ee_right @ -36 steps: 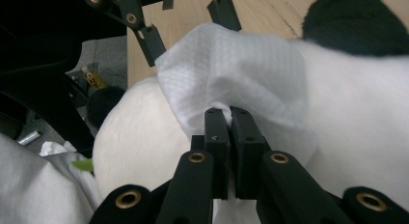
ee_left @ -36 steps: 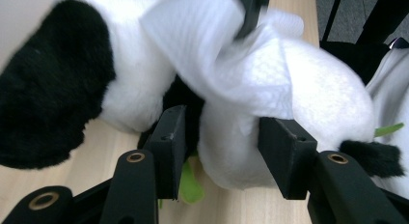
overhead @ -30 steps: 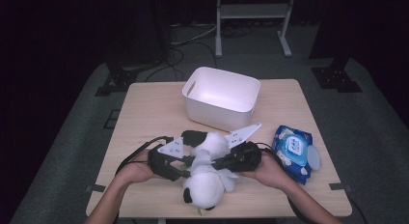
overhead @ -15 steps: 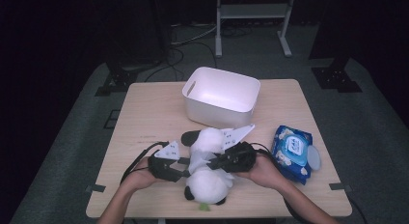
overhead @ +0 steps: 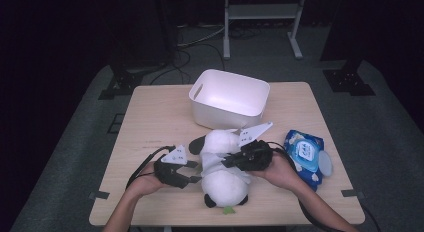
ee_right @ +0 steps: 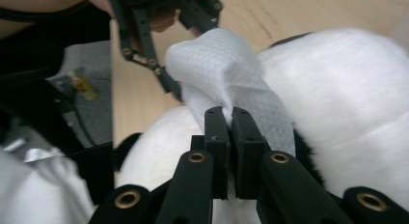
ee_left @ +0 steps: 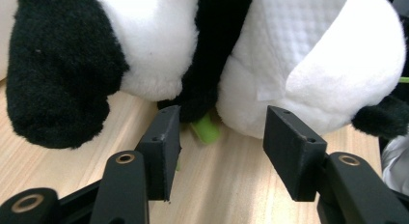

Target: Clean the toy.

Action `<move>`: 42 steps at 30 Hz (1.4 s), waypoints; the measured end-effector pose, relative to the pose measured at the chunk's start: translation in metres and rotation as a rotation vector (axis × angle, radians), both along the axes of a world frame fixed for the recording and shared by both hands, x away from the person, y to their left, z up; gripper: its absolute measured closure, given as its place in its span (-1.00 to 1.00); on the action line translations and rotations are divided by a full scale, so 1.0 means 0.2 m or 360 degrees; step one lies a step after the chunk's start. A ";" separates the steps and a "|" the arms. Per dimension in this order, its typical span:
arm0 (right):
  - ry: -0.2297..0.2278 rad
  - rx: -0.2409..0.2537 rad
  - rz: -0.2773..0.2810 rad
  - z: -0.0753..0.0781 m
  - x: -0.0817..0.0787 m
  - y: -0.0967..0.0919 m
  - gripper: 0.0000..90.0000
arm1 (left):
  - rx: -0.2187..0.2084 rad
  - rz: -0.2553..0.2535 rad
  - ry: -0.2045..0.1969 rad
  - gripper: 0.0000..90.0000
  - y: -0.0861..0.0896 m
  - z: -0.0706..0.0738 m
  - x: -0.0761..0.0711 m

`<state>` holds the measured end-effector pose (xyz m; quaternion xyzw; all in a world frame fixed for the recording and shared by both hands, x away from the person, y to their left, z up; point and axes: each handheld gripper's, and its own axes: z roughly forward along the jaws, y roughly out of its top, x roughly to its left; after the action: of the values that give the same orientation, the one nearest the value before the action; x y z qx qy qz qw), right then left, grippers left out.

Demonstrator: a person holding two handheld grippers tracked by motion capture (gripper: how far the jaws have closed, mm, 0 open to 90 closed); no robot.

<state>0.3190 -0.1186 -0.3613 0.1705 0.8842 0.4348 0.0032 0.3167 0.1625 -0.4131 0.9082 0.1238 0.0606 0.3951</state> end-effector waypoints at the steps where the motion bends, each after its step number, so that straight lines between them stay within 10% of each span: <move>1: 0.0041 0.0006 0.0036 0.00 0.00 0.00 0.91 | 0.0004 0.0000 -0.0005 0.02 0.00 0.00 0.00; 13: 0.0076 -0.0080 0.0338 -0.04 -0.14 0.15 0.91 | 0.0012 -0.0021 -0.0043 0.02 0.00 0.06 0.00; 24: 0.0116 -0.0087 0.0317 -0.03 -0.16 -0.01 0.91 | 0.0020 -0.0026 -0.0071 0.01 -0.01 0.10 -0.01; 36: 0.0115 -0.0126 0.0433 -0.07 -0.22 0.11 0.90 | -0.0012 -0.0020 -0.0081 0.01 -0.10 0.12 0.01; 42: 0.0114 -0.0104 0.0368 -0.07 -0.20 0.02 0.90 | 0.0044 -0.0015 -0.0087 0.02 -0.12 0.12 0.01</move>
<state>0.2784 -0.1149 -0.3753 0.0825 0.9113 0.3967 -0.0730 0.3195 0.1392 -0.3896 0.9122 0.1078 0.0851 0.3860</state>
